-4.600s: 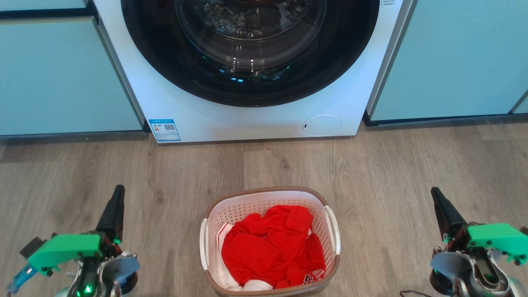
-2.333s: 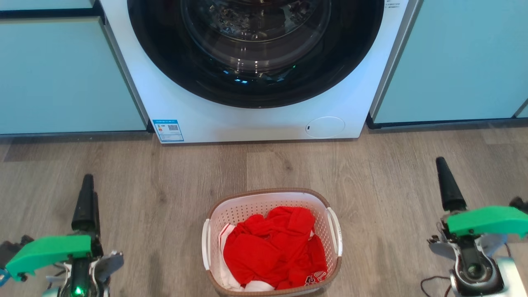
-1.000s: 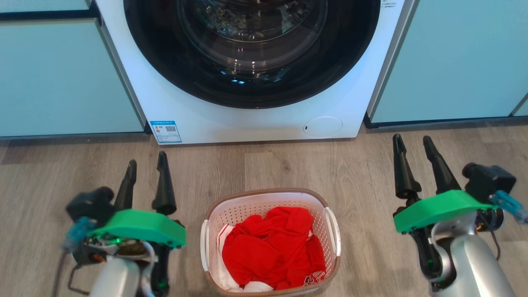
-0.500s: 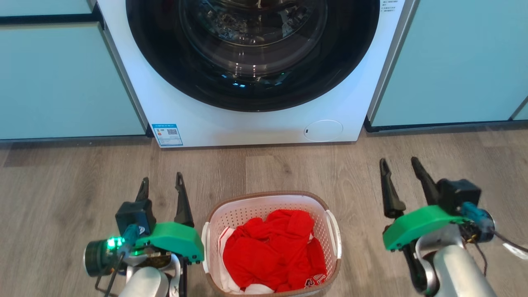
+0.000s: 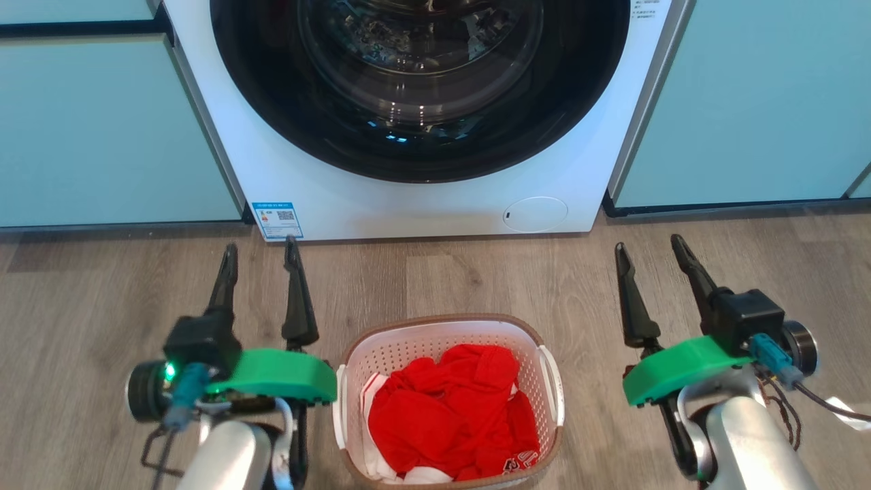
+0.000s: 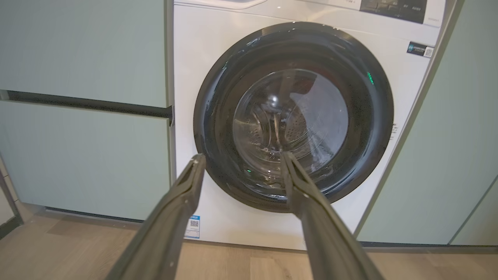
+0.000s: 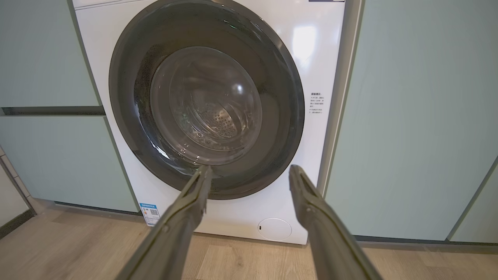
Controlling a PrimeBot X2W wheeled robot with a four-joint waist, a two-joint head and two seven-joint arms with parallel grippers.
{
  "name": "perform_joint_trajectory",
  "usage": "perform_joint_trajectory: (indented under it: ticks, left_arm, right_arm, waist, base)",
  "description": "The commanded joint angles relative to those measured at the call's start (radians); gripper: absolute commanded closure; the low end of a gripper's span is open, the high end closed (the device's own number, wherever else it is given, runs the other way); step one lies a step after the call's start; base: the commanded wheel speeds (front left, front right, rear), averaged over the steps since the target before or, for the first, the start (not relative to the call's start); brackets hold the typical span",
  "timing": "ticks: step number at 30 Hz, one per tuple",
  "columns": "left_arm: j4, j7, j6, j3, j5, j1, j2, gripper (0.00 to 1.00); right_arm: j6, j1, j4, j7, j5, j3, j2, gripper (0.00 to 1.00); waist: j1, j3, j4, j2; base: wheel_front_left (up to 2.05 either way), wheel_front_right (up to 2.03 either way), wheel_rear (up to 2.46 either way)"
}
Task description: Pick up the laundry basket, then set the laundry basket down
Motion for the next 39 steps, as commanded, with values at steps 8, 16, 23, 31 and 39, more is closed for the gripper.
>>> perform_joint_trajectory:
  ticks: [8, 16, 23, 31, 39]
  left_arm:
    - [0.02, -0.037, -0.169, 0.155, 0.026, -0.006, -0.033, 0.0]
    - [0.169, -0.047, -0.181, 0.131, 0.018, 0.011, -0.034, 0.0]
    - [0.224, -0.047, -0.193, 0.122, -0.007, 0.003, -0.034, 0.0]
    - [0.213, -0.047, -0.201, 0.123, 0.012, 0.001, -0.034, 0.0]
    - [0.218, -0.047, -0.207, 0.124, -0.011, 0.002, -0.034, 0.0]
  right_arm:
    - [-0.001, -0.044, -0.018, -0.035, -0.086, 0.019, -0.007, 0.0]
    - [-0.002, -0.039, 0.106, -0.046, -0.099, 0.016, -0.007, 0.0]
    - [-0.002, -0.054, 0.157, -0.046, -0.083, 0.018, -0.007, 0.0]
    - [-0.002, -0.061, 0.167, -0.046, -0.082, 0.025, -0.007, 0.0]
    - [-0.002, -0.063, 0.167, -0.046, -0.084, 0.027, -0.007, 0.0]
  waist:
    - [0.0, -0.003, -0.005, 0.0]
    - [0.0, -0.011, -0.009, 0.0]
    - [0.0, -0.012, -0.011, 0.0]
    - [0.0, -0.01, -0.016, 0.0]
    - [0.0, -0.007, -0.022, 0.0]
  base:
    - [0.0, 0.0, 0.0]
    - [0.0, 0.0, 0.0]
    - [0.0, 0.0, 0.0]
    - [0.0, 0.0, 0.0]
    - [0.0, 0.0, 0.0]
